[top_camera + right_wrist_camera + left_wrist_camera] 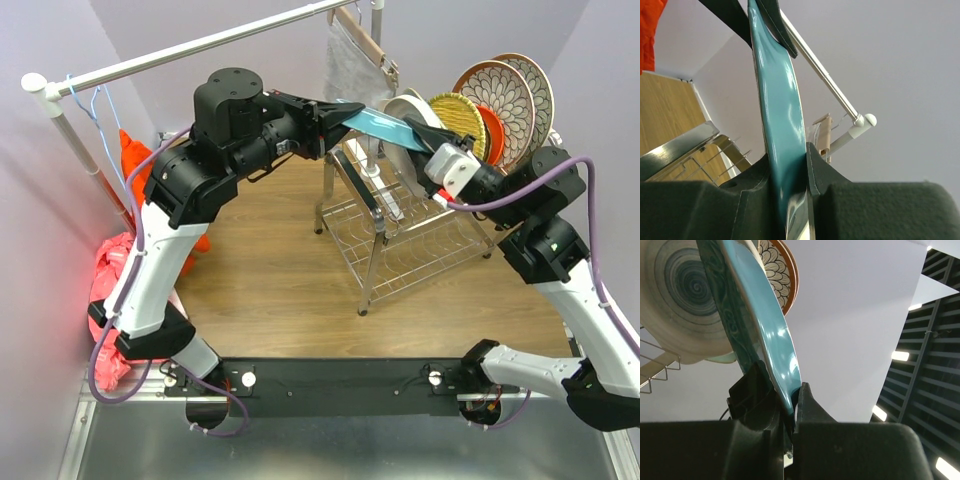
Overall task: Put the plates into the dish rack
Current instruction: Pass the plate from the right arm to the left, then insert the plate into the dish rack
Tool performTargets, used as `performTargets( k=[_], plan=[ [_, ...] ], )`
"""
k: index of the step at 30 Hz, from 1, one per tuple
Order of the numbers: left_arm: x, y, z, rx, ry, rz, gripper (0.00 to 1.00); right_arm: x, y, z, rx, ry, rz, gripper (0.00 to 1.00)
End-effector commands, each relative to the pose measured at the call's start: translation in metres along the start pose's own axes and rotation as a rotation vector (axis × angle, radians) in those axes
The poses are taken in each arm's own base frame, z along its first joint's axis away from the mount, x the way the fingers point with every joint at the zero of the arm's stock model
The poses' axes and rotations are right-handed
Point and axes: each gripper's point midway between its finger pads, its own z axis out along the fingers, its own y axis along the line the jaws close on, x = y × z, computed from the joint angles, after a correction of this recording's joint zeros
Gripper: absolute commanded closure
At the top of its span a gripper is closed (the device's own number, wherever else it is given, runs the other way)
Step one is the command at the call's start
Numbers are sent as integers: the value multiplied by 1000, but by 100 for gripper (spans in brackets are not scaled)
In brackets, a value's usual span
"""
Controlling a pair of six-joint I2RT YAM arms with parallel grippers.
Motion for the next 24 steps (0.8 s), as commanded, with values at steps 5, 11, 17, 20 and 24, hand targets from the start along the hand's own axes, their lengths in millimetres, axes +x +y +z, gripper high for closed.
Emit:
performTargets(
  k=[5, 11, 17, 20, 24],
  plan=[
    [-14, -17, -30, 100, -77, 159, 100, -69, -26, -19, 61, -237, 99, 54],
    [-14, -20, -38, 117, -78, 157, 100, -71, -25, -20, 54, -244, 170, 37],
    [-14, -24, -41, 134, -79, 165, 100, -76, -23, -27, 47, -257, 191, 23],
    [-14, -28, -44, 151, -81, 169, 100, -78, -18, -33, 34, -270, 184, 21],
    [-12, -34, -43, 174, -73, 180, 100, -81, -14, -39, 26, -279, 185, 19]
  ],
)
